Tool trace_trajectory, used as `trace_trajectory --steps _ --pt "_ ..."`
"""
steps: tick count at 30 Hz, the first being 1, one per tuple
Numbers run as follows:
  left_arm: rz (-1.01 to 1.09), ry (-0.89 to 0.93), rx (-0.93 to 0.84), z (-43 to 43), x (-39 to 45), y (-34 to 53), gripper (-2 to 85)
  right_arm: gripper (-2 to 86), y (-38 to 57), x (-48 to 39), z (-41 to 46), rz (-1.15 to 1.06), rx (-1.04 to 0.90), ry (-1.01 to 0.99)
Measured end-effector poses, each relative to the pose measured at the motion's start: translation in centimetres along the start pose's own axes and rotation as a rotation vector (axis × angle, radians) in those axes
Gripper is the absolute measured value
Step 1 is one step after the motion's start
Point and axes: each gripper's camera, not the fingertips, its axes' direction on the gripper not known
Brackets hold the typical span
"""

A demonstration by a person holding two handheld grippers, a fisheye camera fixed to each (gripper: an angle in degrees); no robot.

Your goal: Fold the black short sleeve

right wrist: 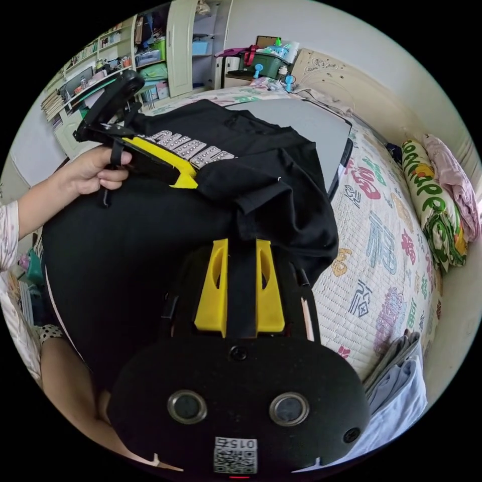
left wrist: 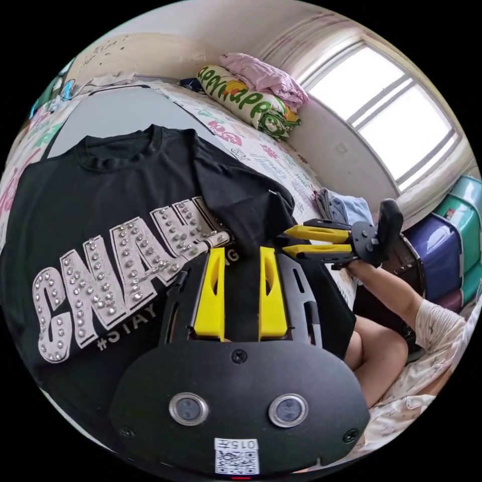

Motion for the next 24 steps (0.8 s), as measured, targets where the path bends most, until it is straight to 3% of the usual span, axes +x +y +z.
trace_trajectory --steps 4,7,10,15,18,21,24 --pt "0.0 0.045 0.029 -0.2 0.0 -0.2 3.0 5.3 -0.5 3.9 -3.8 0.03 0.019 -0.049" --pt "0.005 0.03 0.145 -1.9 1.8 -3.4 0.4 3.6 -0.2 9.0 -8.4 0.111 0.079 -0.098" --pt "0.092 -0.001 0.267 -2.3 7.1 -9.9 -0.1 2.4 1.4 17.3 -14.4 0.322 0.213 -0.142" --pt "0.247 -0.071 0.325 10.0 17.9 -20.0 0.5 1.4 8.7 31.3 -20.5 0.859 0.45 -0.186" --pt "0.223 -0.077 0.283 19.3 20.8 -21.2 3.4 1.0 11.6 35.8 -20.0 1.053 0.436 -0.215" --pt "0.208 0.073 0.279 24.2 21.4 -19.2 4.9 0.5 13.6 38.6 -19.0 1.149 0.382 -0.264" --pt "0.276 0.107 0.288 23.9 21.5 -16.2 4.0 -0.2 15.5 40.0 -19.5 1.182 0.396 -0.32"
